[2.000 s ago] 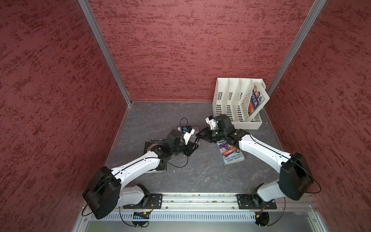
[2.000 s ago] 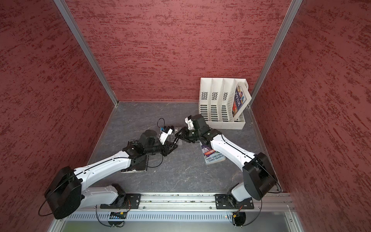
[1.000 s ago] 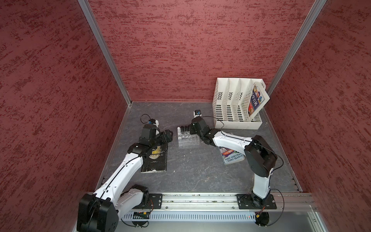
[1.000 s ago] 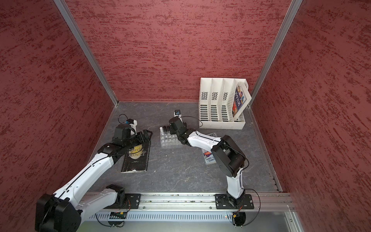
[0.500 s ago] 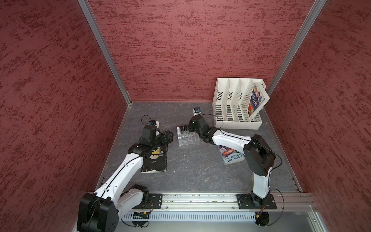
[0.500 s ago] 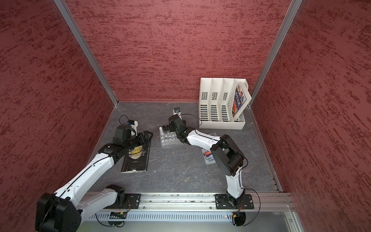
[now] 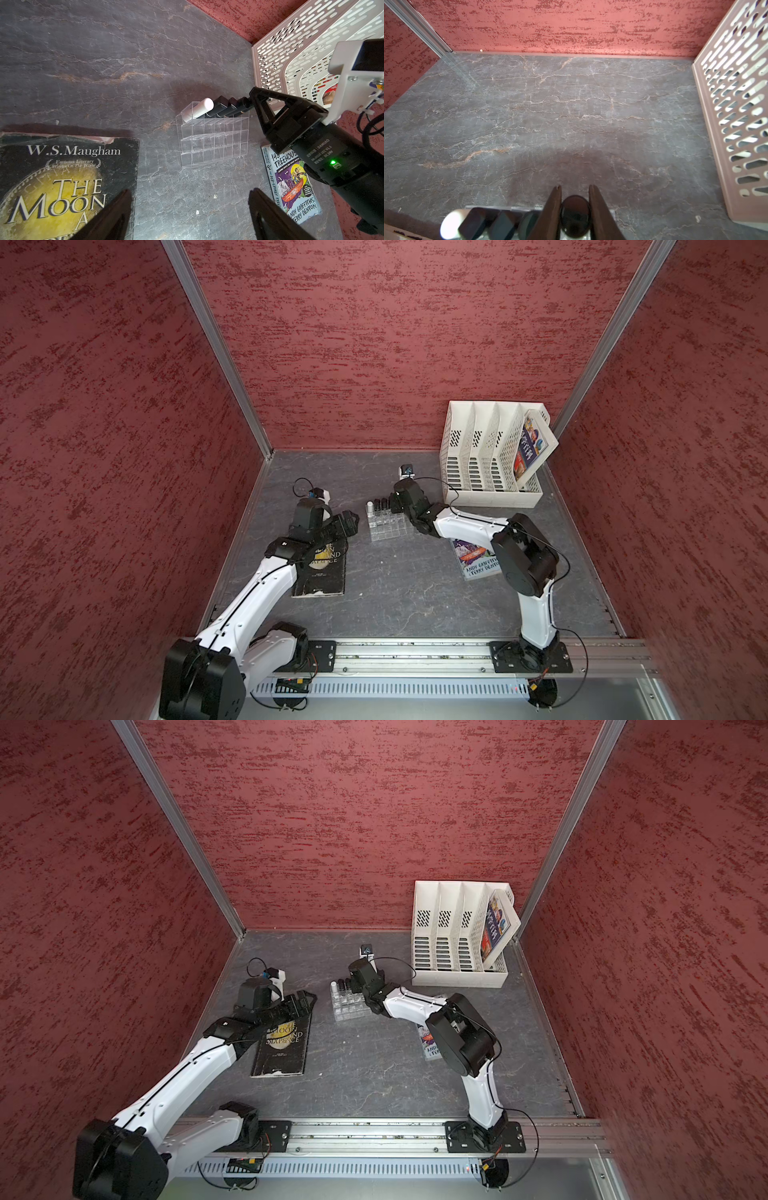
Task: Arrange the lipsticks in the organizer
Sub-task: Place the lipstick in the storage box, then reset both arms
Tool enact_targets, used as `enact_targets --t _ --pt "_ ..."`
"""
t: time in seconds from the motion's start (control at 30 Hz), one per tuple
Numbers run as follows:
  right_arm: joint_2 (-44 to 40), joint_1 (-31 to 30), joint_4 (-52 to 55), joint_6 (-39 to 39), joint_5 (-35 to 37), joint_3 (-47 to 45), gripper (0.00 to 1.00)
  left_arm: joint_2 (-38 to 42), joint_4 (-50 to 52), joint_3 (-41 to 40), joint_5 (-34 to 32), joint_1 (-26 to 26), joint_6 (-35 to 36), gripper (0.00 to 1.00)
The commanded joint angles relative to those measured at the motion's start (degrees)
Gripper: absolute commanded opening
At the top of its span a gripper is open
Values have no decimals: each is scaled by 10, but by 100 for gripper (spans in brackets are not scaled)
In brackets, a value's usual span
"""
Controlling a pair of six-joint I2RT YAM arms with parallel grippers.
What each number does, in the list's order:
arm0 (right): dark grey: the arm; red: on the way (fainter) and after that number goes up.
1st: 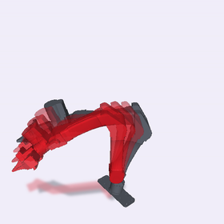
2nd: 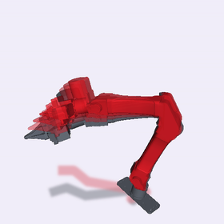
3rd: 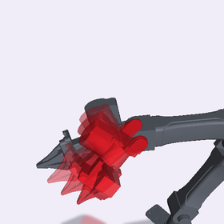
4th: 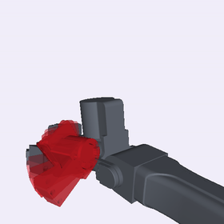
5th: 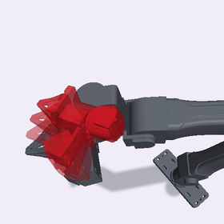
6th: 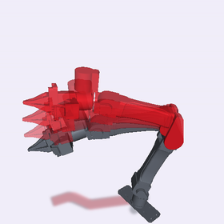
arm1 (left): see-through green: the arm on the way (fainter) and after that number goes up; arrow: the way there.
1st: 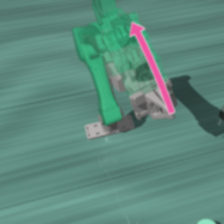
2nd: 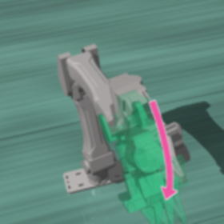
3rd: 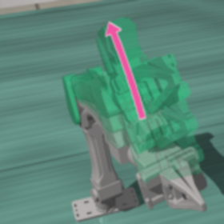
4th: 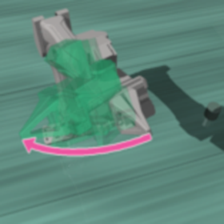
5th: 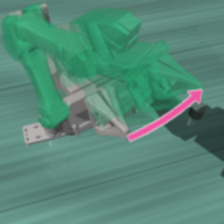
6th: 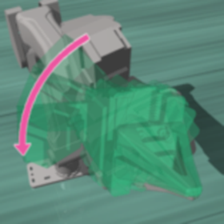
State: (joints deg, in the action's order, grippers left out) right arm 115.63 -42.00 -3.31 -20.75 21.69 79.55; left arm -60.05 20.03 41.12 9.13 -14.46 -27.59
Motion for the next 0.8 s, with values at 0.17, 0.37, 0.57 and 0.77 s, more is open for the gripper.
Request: enact_targets --t 0.17,0.37,0.57,0.77 --pt "-13 3 -8 -9 9 2 42 14 -16 -11 -6 4 1 91" --pt "-123 18 74 -61 -10 -32 60 78 -51 -53 -142 -1 27 92" --pt "-293 97 59 -32 -67 -206 98 106 -195 -118 -422 -42 142 93" --pt "-441 203 -27 173 136 -379 99 -13 -408 -177 -526 6 210 97"
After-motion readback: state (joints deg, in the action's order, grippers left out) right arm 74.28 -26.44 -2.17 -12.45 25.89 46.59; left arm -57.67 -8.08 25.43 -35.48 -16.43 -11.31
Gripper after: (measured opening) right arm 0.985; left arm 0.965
